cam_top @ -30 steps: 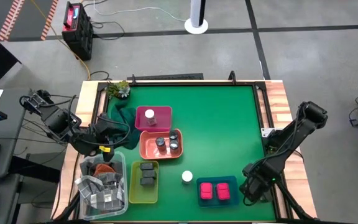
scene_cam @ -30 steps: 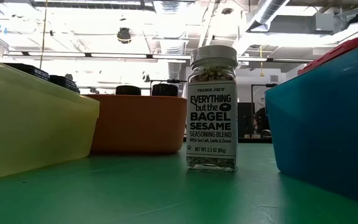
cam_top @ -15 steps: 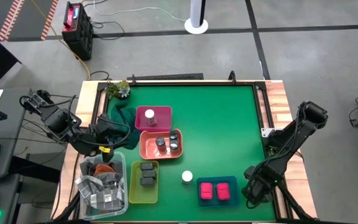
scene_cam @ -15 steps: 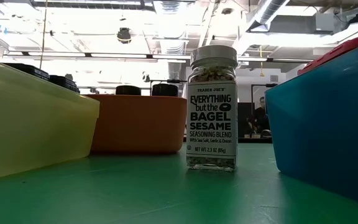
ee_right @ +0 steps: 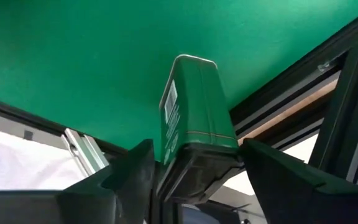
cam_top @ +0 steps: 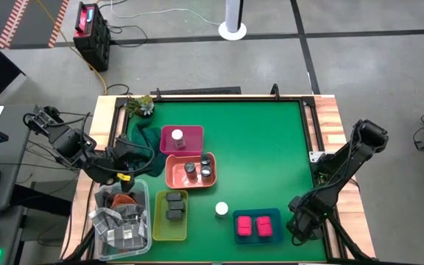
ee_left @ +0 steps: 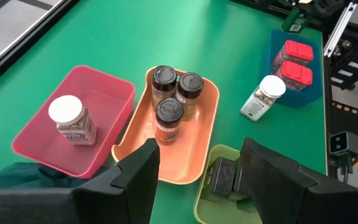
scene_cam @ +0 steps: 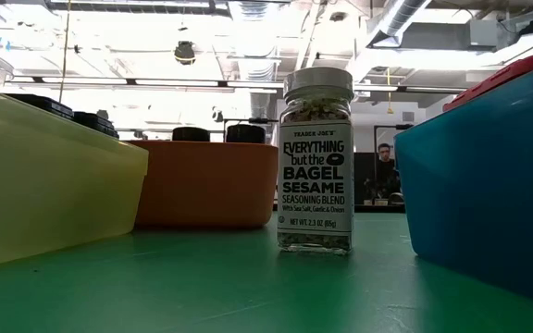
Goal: Sort spices by type
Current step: Put the green seasoning can into the yellow bin
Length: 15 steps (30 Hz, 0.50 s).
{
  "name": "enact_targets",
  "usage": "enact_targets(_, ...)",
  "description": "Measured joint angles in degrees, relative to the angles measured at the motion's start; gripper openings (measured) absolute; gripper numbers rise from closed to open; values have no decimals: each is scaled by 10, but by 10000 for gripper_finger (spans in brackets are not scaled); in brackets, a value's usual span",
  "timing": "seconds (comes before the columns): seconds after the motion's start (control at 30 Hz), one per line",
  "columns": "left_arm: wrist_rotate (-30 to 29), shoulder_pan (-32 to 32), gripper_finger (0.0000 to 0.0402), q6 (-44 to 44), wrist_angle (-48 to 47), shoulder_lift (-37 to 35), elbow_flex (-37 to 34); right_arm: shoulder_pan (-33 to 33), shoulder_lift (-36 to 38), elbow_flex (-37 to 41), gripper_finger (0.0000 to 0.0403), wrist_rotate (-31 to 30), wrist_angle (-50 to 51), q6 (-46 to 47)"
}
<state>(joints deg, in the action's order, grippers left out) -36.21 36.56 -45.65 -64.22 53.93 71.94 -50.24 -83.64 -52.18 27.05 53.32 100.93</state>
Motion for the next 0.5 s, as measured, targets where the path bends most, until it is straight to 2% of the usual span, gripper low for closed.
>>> enact_targets(0.33,1,0,212,0,-11,0,0,3,0,0,156,-1,1,-39)
enact_targets(0.5,1,0,212,2,-10,0,0,17,0,0,153,0,2,-39)
